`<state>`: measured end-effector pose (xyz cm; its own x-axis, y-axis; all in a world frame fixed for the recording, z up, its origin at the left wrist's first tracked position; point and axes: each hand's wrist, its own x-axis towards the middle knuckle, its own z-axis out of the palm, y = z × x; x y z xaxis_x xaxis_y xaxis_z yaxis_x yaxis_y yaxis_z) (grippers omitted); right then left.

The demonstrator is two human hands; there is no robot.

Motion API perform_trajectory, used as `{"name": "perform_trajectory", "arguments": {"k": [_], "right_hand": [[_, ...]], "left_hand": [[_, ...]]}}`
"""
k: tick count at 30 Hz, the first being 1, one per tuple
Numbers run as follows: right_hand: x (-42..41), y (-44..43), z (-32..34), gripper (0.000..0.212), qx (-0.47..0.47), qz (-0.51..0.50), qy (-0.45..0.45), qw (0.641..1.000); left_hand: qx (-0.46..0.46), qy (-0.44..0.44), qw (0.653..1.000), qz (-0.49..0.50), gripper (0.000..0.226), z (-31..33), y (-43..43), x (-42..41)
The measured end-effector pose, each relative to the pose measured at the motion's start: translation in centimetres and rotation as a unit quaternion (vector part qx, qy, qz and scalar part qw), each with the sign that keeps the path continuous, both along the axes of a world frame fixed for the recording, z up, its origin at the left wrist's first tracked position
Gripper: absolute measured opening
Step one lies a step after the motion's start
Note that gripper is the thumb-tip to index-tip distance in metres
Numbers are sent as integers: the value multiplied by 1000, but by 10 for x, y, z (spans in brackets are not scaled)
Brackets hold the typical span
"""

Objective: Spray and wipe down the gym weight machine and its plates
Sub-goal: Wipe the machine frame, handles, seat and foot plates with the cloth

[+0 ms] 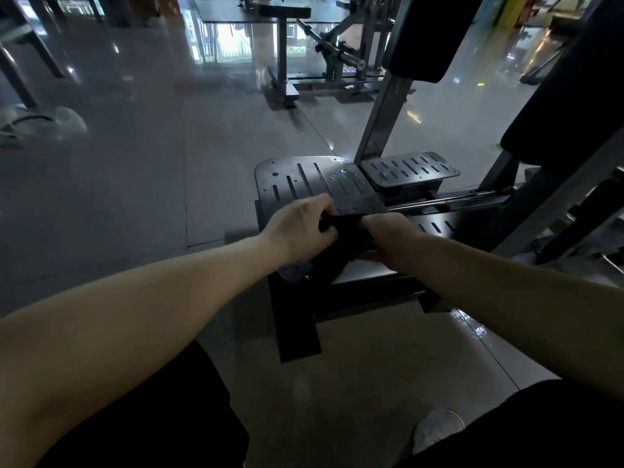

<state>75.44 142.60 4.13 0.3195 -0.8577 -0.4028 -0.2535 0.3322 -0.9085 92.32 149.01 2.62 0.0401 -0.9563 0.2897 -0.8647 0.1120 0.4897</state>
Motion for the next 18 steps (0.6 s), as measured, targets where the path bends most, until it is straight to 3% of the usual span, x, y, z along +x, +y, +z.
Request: {"name": "perform_trajectory", "arguments": {"k": [2,4,7,10,12,15,18], "right_hand": [[-2,-1,1,16,52,-2,-71,996],[-4,0,3,7,103,-1,-147,984],[-2,-5,-6,20,75,-28,-127,989],[-4,-16,-19,22,-31,-101,-40,994],[-8,-24,-24,17,-160,-87,47,982],[-15,-29,-31,20,-372,17,134,918],[-11,-20,-61,23,-431,191,208,857]], "left_hand": [[23,8,1000,-4,20,-4,-1,-1],[39,23,999,-12,22,-9,-3,-1],[91,84,991,-57,23,-14,-3,1],[77,88,993,-34,25,-20,-6,9],[63,24,997,44,28,-30,-12,23],[164,-57,969,175,37,-51,-17,50],[238,-39,944,224,44,-70,-14,63]]}}
